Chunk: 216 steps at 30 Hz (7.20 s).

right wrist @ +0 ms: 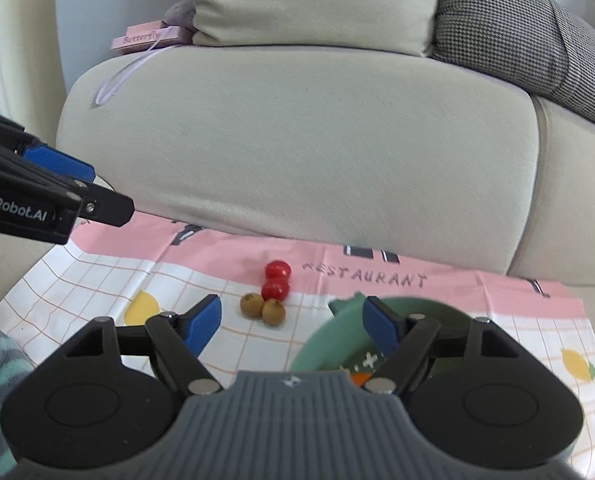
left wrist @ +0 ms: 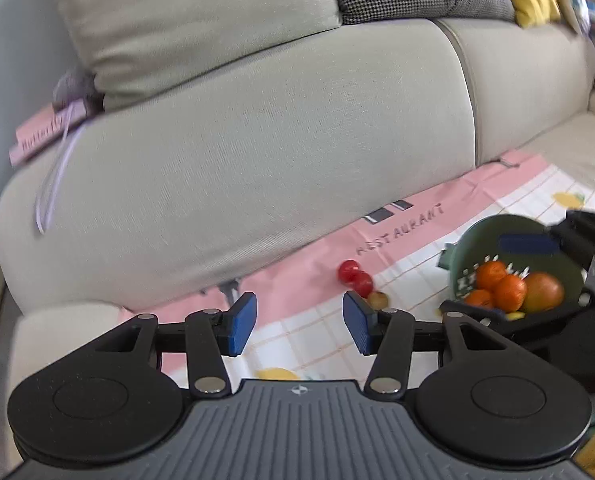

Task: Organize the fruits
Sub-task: 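Move both open tools back from the colander toward the brown kiwis, then grasp a brown kiwi with the left tool while the right tool grasps the other kiwi, then carry the kiwi in the left tool while the right tool carries its kiwi over the colander, then lower and open the left tool releasing its kiwi while the right tool releases its kiwi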

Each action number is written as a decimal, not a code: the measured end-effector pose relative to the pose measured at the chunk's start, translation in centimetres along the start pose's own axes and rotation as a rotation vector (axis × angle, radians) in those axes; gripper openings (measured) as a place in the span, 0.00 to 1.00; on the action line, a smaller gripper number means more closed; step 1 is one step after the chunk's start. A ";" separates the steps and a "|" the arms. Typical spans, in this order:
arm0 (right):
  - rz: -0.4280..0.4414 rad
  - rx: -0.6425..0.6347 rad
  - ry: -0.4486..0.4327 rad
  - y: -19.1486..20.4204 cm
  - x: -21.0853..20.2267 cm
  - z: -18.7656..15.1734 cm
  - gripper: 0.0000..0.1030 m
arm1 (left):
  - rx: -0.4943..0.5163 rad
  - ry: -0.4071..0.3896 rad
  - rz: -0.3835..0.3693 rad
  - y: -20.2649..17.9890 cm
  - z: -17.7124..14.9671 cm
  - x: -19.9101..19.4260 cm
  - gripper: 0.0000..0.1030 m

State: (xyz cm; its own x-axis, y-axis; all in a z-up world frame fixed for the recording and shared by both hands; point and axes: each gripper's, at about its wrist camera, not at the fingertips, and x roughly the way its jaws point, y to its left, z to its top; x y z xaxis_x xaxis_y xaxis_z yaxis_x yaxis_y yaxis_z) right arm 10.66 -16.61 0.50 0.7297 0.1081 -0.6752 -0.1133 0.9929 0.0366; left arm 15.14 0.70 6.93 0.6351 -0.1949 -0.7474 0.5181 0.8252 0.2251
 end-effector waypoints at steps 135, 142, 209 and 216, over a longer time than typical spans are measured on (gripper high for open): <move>0.018 0.211 0.140 -8.8 -1.3 -7.8 0.21 | 0.100 -0.002 -0.347 -12.5 -3.0 2.6 0.26; -0.016 0.250 0.133 -10.7 -0.3 -8.6 0.21 | 0.146 0.066 -0.353 -14.6 -2.1 6.0 0.26; -0.150 0.187 0.071 -9.3 -0.4 -8.4 0.59 | 0.099 0.095 -0.183 -12.8 -2.3 4.2 0.46; -0.134 0.166 0.086 -7.3 -1.6 -7.9 0.63 | 0.051 0.060 -0.152 -10.2 -2.8 2.1 0.47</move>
State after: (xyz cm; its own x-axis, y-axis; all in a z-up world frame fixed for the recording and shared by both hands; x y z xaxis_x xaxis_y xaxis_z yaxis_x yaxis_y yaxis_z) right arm 4.94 -24.42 -4.49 0.6700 -0.0230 -0.7420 0.0983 0.9935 0.0580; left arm 9.61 -6.71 1.30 0.5130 -0.2822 -0.8107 0.6349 0.7603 0.1371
